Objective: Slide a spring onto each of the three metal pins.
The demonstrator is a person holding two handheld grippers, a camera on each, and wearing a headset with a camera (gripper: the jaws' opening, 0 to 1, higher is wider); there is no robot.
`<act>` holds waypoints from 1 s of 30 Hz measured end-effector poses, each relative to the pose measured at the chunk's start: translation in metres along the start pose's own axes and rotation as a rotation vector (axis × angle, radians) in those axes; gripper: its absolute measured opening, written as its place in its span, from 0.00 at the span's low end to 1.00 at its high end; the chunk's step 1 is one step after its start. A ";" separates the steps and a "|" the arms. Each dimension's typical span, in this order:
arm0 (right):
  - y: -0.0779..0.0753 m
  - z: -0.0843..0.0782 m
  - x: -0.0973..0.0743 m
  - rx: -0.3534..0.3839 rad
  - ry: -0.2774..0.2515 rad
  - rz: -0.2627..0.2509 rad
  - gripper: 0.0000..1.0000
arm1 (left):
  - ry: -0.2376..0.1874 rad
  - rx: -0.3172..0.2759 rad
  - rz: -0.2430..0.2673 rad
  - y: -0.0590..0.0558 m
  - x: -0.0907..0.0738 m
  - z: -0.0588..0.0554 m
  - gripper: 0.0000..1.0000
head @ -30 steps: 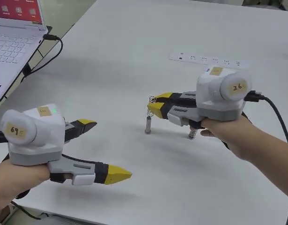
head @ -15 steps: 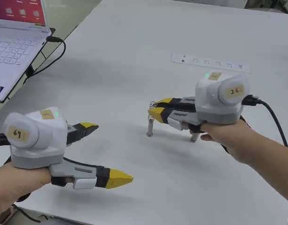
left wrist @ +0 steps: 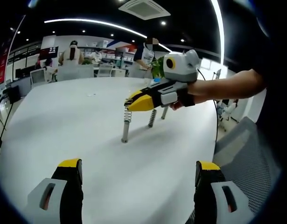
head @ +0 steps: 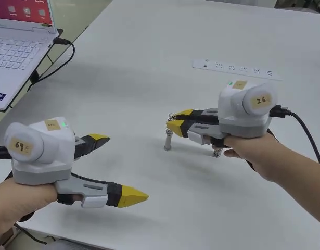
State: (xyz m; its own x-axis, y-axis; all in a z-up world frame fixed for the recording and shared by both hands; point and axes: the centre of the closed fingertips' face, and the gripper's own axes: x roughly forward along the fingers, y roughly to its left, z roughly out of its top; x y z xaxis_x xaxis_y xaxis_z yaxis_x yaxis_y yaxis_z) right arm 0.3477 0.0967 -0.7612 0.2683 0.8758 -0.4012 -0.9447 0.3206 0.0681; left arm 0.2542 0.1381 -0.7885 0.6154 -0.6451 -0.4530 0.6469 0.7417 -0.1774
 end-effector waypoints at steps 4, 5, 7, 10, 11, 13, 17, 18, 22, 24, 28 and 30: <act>0.000 -0.003 0.000 0.011 0.003 -0.001 0.08 | 0.001 -0.004 0.001 0.001 0.000 -0.001 0.98; -0.001 -0.003 0.000 0.011 0.002 -0.002 0.08 | 0.000 -0.005 0.001 0.001 -0.001 -0.001 0.98; -0.001 -0.003 0.000 0.015 0.001 -0.002 0.08 | 0.002 -0.004 0.003 0.001 -0.001 -0.001 0.98; -0.001 -0.003 0.000 0.016 0.003 -0.002 0.08 | 0.002 -0.005 0.003 0.002 -0.001 -0.001 0.98; -0.001 -0.003 0.001 0.017 0.003 -0.002 0.08 | 0.002 -0.003 0.003 0.002 -0.001 -0.001 0.98; 0.000 -0.004 0.001 0.018 0.007 0.001 0.08 | 0.003 -0.003 0.003 0.002 -0.001 -0.001 0.98; 0.000 -0.006 0.002 0.016 0.013 0.000 0.09 | 0.007 -0.002 -0.001 0.000 0.000 -0.003 0.98; 0.000 -0.007 0.003 0.016 0.015 0.002 0.09 | 0.008 -0.003 -0.002 0.000 0.000 -0.003 0.98; 0.001 -0.010 0.005 0.000 0.032 0.010 0.09 | 0.012 -0.005 -0.003 -0.001 0.000 -0.005 0.98; 0.002 -0.011 0.007 -0.004 0.037 0.014 0.09 | 0.013 -0.007 -0.003 0.000 0.000 -0.005 0.98; 0.001 -0.013 0.009 0.004 0.036 0.013 0.09 | 0.015 -0.006 -0.003 0.000 0.000 -0.006 0.98; 0.002 -0.016 0.010 -0.006 0.046 0.016 0.09 | 0.015 -0.009 -0.002 0.000 0.000 -0.006 0.98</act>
State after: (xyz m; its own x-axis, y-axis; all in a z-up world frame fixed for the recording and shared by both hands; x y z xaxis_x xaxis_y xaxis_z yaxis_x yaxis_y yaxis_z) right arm 0.3454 0.1008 -0.7794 0.2443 0.8633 -0.4416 -0.9499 0.3046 0.0698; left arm 0.2511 0.1392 -0.7938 0.6074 -0.6437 -0.4655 0.6439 0.7421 -0.1861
